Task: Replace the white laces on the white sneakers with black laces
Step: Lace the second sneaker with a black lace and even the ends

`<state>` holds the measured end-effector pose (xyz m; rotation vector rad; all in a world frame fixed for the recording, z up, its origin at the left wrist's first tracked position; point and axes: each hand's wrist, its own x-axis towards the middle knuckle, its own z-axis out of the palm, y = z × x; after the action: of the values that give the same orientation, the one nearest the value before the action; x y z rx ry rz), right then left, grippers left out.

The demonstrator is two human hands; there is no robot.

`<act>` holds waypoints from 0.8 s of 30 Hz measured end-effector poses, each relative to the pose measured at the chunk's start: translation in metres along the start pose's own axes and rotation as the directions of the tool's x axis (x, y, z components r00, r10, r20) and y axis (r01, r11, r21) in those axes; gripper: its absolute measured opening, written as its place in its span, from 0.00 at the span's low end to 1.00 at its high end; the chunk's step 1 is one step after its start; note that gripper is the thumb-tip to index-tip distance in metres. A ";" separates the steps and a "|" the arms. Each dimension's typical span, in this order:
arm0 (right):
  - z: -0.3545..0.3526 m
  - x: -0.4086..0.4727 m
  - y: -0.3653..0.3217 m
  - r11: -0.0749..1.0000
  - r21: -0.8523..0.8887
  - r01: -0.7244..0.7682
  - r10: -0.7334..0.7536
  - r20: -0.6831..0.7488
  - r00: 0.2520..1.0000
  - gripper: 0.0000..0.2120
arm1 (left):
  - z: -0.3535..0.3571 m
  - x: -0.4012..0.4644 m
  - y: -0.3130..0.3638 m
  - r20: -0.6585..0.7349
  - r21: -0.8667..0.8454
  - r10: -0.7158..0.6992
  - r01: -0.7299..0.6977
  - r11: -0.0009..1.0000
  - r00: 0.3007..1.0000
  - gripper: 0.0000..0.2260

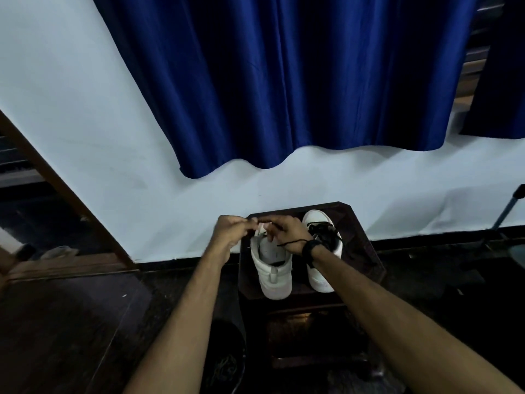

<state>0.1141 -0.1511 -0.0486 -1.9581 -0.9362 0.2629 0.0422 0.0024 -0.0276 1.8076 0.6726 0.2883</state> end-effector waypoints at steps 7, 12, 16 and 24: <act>0.013 0.004 0.005 0.944 -0.310 -0.112 0.068 -0.147 0.987 0.11 | 0.033 -0.001 -0.033 -0.089 0.266 -0.006 0.029 0.964 0.996 0.09; 0.022 0.002 0.016 0.843 -0.498 -0.206 0.109 -0.216 0.970 0.12 | 0.041 -0.001 -0.057 -0.258 0.203 0.061 -0.008 0.979 0.964 0.08; 0.027 -0.002 0.020 0.819 -0.517 -0.249 0.100 -0.298 0.949 0.08 | 0.049 0.001 -0.073 -0.258 -0.207 -0.076 0.022 0.978 0.963 0.13; 0.034 0.021 0.011 0.826 -0.518 -0.222 0.072 -0.295 0.953 0.08 | 0.054 0.009 -0.081 -0.205 -0.428 -0.180 0.077 0.900 0.962 0.10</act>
<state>0.1165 -0.1172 -0.0729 -2.5237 -0.7284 -0.2086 0.0523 -0.0186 -0.1229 1.3219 0.8276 0.5270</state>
